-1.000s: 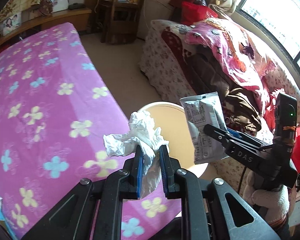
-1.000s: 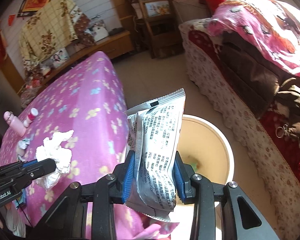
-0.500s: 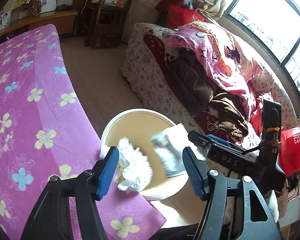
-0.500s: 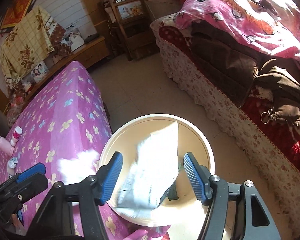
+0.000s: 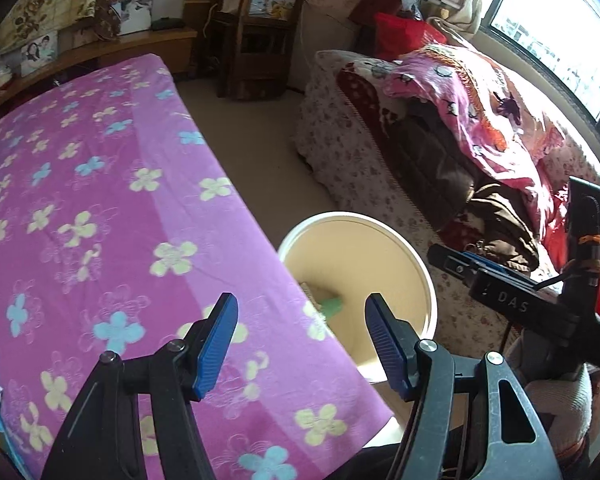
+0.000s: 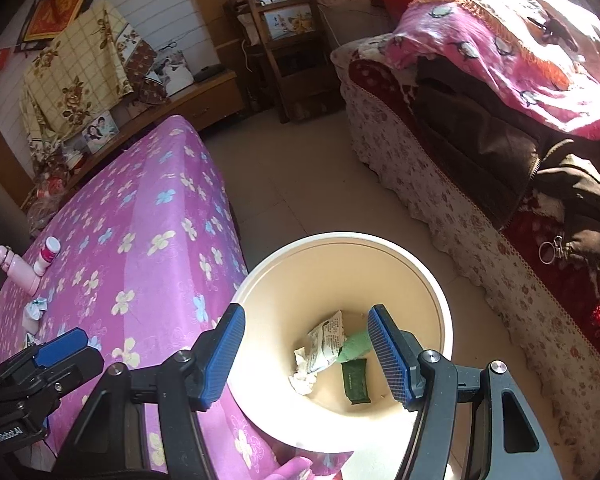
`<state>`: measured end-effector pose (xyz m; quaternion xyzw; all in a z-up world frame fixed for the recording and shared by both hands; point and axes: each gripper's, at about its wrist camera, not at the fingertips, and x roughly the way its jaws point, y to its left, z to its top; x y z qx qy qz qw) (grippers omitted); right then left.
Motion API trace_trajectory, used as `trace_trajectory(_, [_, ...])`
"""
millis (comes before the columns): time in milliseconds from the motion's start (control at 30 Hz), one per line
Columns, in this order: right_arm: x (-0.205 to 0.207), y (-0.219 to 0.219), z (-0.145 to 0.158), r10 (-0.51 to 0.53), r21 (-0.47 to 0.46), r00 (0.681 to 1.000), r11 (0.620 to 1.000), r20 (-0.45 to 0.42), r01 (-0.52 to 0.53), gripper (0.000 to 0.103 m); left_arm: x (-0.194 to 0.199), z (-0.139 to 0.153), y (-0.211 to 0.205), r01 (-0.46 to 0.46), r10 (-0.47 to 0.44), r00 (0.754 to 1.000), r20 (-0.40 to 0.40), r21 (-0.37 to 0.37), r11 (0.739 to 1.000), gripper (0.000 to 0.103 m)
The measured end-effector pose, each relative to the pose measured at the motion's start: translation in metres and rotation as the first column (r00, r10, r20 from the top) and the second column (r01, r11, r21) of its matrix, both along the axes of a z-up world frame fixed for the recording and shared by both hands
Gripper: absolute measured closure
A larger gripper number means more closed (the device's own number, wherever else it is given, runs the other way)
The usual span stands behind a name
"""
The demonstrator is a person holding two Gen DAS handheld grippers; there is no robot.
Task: Collect trash
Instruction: 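Move both tools back over the remaining trash on the table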
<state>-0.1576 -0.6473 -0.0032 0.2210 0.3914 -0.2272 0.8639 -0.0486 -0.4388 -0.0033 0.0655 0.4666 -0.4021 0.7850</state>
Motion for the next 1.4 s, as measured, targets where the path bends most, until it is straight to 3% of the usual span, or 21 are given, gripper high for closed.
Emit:
trace_trajectory(500, [0.027,0.063,0.017,0.126,-0.053,0.991,0.991,0.04,-0.124,0.035,0.011,0.014,0.067,-0.134,0.133,0.99,0.056,0.025,0.991,0.036])
trace_trajectory(967, [0.067,0.161,0.014,0.335,-0.023,0.941,0.942,0.036,-0.335,0.035,0.023,0.025,0.166,-0.265,0.262,0.964,0.049,0.048,0.963,0.035])
trace_trajectory(1167, [0.089,0.208,0.008,0.452,0.035,0.891,0.891,0.043,-0.454,0.035,0.027,0.029,0.226,-0.325,0.323,0.946,0.039,0.062,0.944,0.032])
trace_trajectory(1300, [0.102,0.245,0.005,0.543,0.086,0.837,0.833,0.066,-0.547,0.035,0.033,0.033,0.271,-0.379,0.377,0.925,0.044,0.077,0.922,0.032])
trace_trajectory(1400, [0.112,0.28,0.002,0.631,0.133,0.77,0.759,0.091,-0.638,0.035,0.04,0.038,0.309,-0.438,0.435,0.899,0.057,0.088,0.894,0.032])
